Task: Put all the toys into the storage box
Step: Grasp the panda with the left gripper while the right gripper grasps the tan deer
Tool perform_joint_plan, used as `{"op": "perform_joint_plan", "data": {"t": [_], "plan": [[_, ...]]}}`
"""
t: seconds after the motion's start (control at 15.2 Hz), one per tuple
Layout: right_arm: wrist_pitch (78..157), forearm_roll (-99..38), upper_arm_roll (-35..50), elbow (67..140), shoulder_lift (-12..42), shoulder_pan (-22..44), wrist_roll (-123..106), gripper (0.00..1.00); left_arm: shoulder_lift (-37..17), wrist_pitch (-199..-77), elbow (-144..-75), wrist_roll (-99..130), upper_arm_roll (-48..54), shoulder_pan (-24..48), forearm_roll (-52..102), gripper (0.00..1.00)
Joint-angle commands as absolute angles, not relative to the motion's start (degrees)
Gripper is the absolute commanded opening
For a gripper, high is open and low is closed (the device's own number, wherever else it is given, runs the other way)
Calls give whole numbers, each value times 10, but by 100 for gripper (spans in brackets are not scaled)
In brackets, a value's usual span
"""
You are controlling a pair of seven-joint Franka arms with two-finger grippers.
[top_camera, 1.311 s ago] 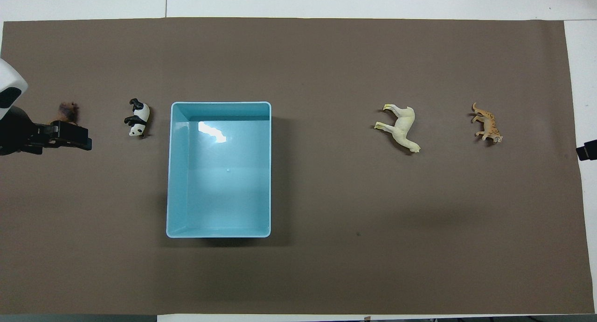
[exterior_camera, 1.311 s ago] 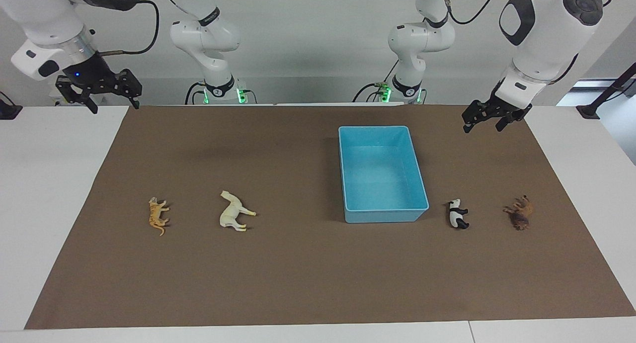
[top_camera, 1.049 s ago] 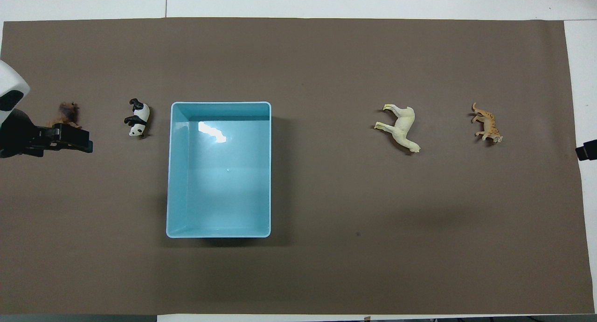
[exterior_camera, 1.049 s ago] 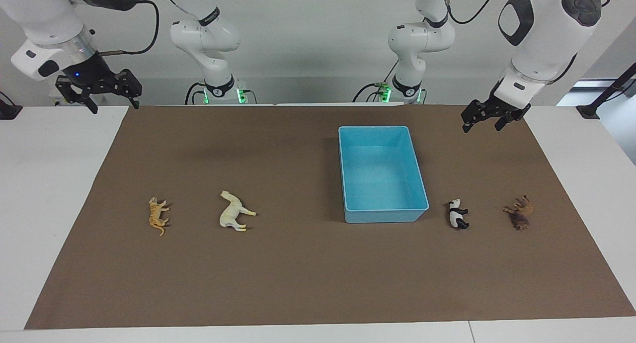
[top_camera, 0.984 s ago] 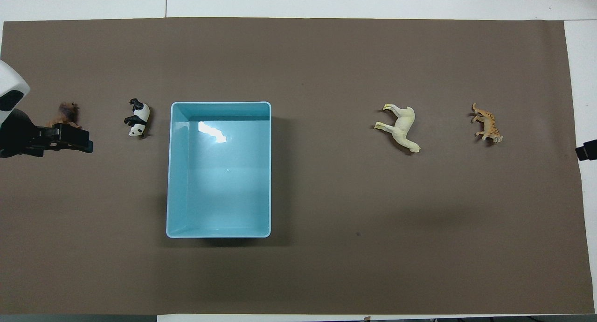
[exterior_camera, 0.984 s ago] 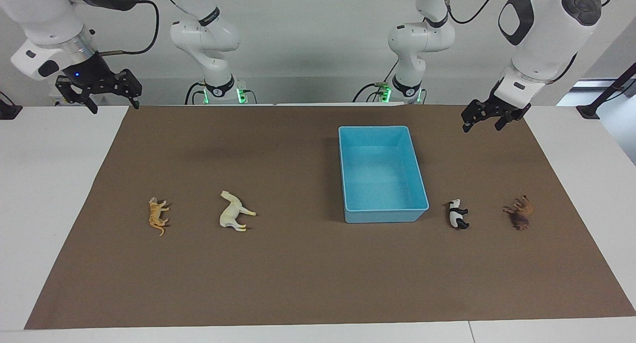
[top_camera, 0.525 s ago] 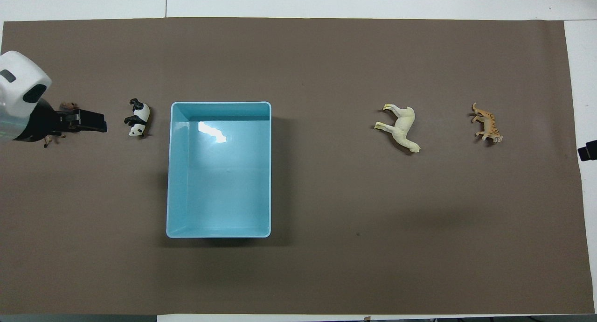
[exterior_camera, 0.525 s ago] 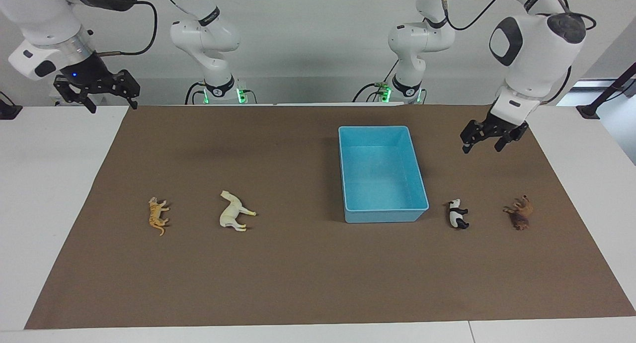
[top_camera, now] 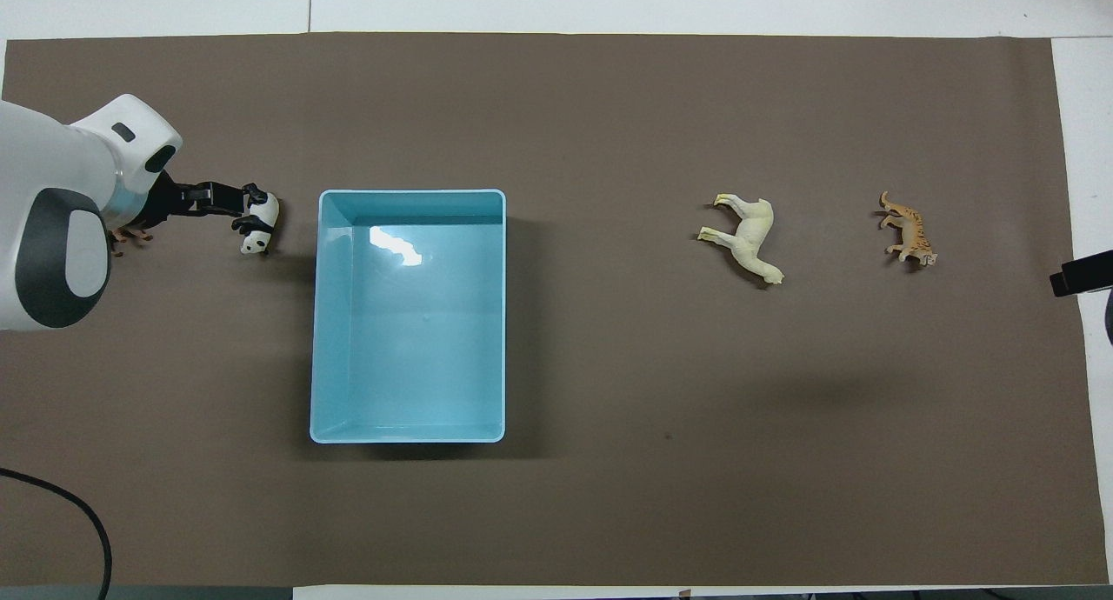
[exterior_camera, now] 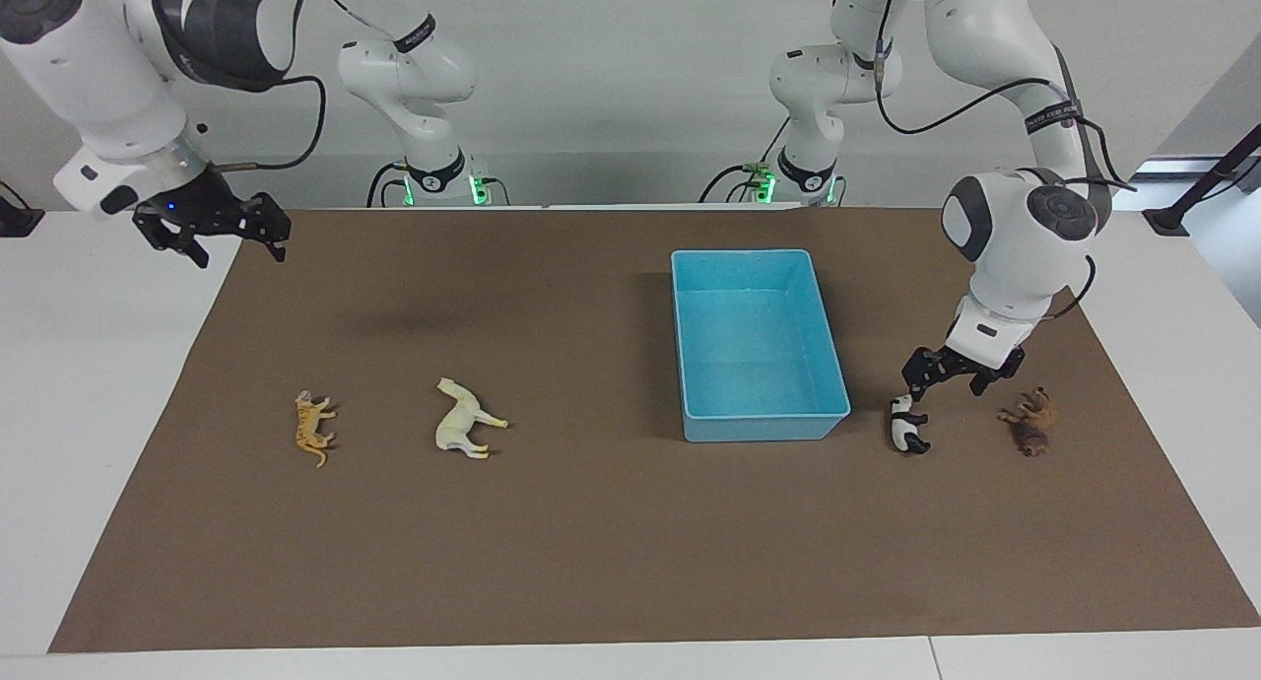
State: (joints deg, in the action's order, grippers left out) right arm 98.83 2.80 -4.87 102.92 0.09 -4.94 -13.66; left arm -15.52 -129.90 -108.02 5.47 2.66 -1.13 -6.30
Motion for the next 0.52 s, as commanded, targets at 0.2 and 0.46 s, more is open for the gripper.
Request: {"op": "perform_joint_plan", "data": {"t": [0.2, 0.46], "plan": [[1103, 30, -43, 1047, 93, -51, -114, 100, -192, -1330, -1077, 135, 29, -5, -118, 100], [1188, 30, -42, 1085, 119, -51, -119, 100, -193, -1335, -1081, 141, 29, -1, -118, 100]]}}
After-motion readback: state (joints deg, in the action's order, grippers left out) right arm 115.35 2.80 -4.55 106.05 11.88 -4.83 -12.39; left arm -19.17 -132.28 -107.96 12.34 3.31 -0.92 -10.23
